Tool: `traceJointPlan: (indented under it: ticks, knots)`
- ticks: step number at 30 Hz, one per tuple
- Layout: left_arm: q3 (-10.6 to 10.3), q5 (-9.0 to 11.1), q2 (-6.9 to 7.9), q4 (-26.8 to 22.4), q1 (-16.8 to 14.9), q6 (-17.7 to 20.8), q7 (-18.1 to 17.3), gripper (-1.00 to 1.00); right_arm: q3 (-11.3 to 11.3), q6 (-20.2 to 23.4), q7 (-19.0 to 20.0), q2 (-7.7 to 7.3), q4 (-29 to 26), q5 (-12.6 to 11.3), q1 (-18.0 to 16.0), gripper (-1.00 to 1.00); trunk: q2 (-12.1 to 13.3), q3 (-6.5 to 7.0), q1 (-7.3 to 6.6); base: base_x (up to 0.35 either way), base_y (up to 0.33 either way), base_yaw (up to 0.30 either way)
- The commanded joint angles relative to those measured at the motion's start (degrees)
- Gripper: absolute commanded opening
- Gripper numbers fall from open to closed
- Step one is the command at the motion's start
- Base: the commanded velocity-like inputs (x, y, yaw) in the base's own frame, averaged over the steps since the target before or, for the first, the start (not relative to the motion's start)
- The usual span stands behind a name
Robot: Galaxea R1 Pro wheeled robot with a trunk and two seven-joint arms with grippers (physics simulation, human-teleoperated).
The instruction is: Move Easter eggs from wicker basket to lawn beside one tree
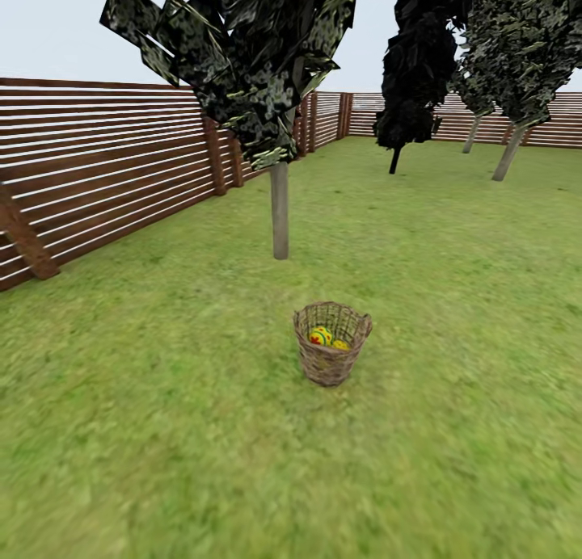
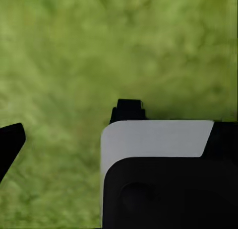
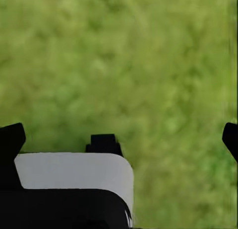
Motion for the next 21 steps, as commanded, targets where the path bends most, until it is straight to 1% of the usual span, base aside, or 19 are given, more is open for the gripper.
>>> traceJointPlan:
  ticks: [1,2,3,4,6,8,10,12,16,17,18,19,21]
  knots:
    - [0.00,-0.85,0.09,-0.13,-1.10,0.43,0.14,1.00,0.06,1.30,-2.43,-0.06,-0.58,0.03,-0.26,1.00,-0.02,-0.05,0.02,0.224,0.245,0.000]
    - [0.01,-2.66,0.11,-0.21,-2.46,0.54,0.21,1.00,0.08,3.40,-5.40,-0.16,-1.39,0.11,-0.50,1.00,-0.02,-0.05,0.02,0.235,0.245,0.000]
    - [0.02,-4.57,-0.11,-0.30,-3.65,0.47,0.24,1.00,0.09,5.41,-7.47,-0.23,-2.72,0.28,-0.66,1.00,-0.02,-0.05,0.02,0.242,0.244,0.000]
    - [0.00,-5.61,-0.36,-0.45,-4.38,0.36,0.27,1.00,0.10,6.78,-8.29,-0.23,-3.89,0.36,-0.73,1.00,-0.02,-0.05,0.02,0.245,0.244,0.000]
    - [-0.03,-6.80,-1.36,-1.53,-5.74,0.23,0.28,1.00,0.09,8.90,-9.18,-0.22,-6.02,0.43,-0.80,1.00,-0.02,-0.05,0.02,0.251,0.235,0.000]
    - [-0.04,-7.28,-2.20,-3.95,-6.99,0.27,0.26,1.00,0.01,9.78,-9.53,-0.19,-8.38,0.40,-0.96,1.00,-0.02,-0.05,0.02,0.264,0.196,0.000]
    - [-0.05,-7.51,-2.98,-8.89,-8.32,0.68,0.27,1.00,-0.02,10.22,-9.78,-0.04,-13.14,0.41,-1.64,1.00,-0.02,-0.05,0.02,0.273,0.169,0.000]
    - [-0.05,-7.57,-3.27,-13.09,-8.86,0.83,0.27,1.00,0.00,10.55,-9.88,0.01,-18.29,0.41,-2.15,1.00,-0.02,-0.05,0.02,0.290,0.135,0.000]
    - [-0.05,-7.61,-3.51,-21.48,-9.16,0.87,0.33,1.00,0.02,10.97,-10.15,0.04,-30.49,0.46,-3.14,1.00,-0.02,-0.05,0.02,0.308,0.098,0.000]
    - [-0.05,-7.55,-3.50,-24.53,-9.19,0.85,0.23,1.00,0.03,11.08,-10.29,0.04,-33.77,0.43,-3.37,1.00,-0.02,-0.05,0.02,0.314,0.087,0.000]
    - [-0.05,-7.53,-3.50,-25.43,-9.20,0.85,0.20,1.00,0.05,11.10,-10.31,0.04,-34.53,0.39,-3.41,1.00,-0.02,-0.05,0.02,0.315,0.087,0.000]
    - [-0.04,-7.45,-3.50,-27.59,-9.21,0.84,0.11,1.00,0.10,11.02,-10.40,0.04,-35.96,0.35,-3.49,1.00,-0.02,-0.05,0.02,0.315,0.089,0.000]
    - [-0.08,-7.38,-3.56,-29.42,-9.22,0.85,0.05,1.00,0.04,10.74,-10.99,0.28,-37.28,0.33,-3.56,1.00,-0.02,-0.05,0.02,0.316,0.095,0.000]
